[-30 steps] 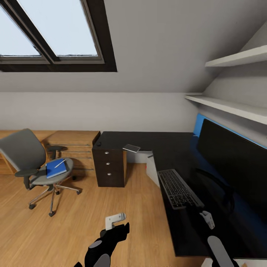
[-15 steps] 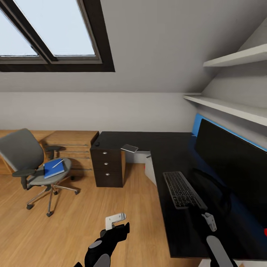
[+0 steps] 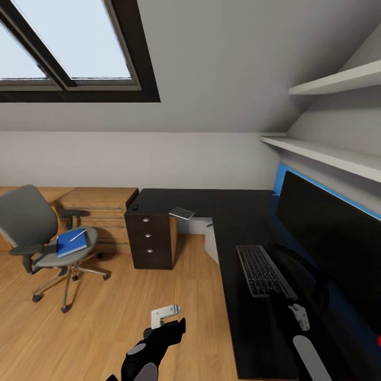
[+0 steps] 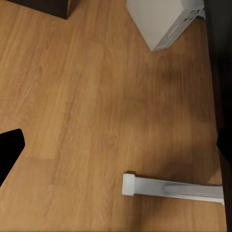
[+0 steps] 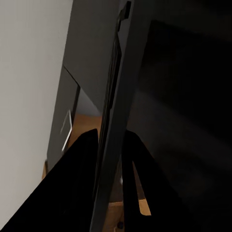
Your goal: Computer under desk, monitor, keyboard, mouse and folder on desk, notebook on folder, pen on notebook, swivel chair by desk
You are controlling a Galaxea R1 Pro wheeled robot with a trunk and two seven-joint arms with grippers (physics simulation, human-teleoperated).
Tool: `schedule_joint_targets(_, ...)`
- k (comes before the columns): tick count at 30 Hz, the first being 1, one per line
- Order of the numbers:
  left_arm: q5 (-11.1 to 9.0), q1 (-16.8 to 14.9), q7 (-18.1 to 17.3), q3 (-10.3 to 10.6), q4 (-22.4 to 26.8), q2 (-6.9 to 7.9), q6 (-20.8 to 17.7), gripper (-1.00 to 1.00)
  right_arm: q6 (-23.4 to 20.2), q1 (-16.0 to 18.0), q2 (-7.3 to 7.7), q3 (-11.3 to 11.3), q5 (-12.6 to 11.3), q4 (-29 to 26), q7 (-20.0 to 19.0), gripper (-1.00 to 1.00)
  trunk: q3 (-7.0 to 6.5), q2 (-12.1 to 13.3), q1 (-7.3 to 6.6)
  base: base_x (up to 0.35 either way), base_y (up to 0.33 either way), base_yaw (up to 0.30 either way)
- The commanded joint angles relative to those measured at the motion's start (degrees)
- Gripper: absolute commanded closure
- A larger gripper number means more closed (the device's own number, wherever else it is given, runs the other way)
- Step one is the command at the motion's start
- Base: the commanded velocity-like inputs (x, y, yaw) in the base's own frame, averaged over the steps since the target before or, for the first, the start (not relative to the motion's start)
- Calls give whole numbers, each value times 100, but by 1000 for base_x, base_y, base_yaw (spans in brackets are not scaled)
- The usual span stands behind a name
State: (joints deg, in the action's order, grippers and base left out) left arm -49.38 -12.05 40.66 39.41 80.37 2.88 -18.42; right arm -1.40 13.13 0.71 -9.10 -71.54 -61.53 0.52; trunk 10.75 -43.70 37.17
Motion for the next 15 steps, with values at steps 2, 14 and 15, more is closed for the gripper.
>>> schedule_joint_targets(2,-32,-8,35,56,2,3,-12,-100,-14,20,0,-5,-57,9,-8,100,9,-7,2,215,-63,0)
schedule_joint_targets(14,-35,-8,38,265,-12,3,-4,-100,-10,41,-1,-4,-53,35,1,100,9,-7,2,113,-40,0)
schedule_joint_targets(15,-36,-8,38,266,-12,3,-4,-100,-9,41,-1,-4,-53,34,1,100,9,-7,2,225,-1,0)
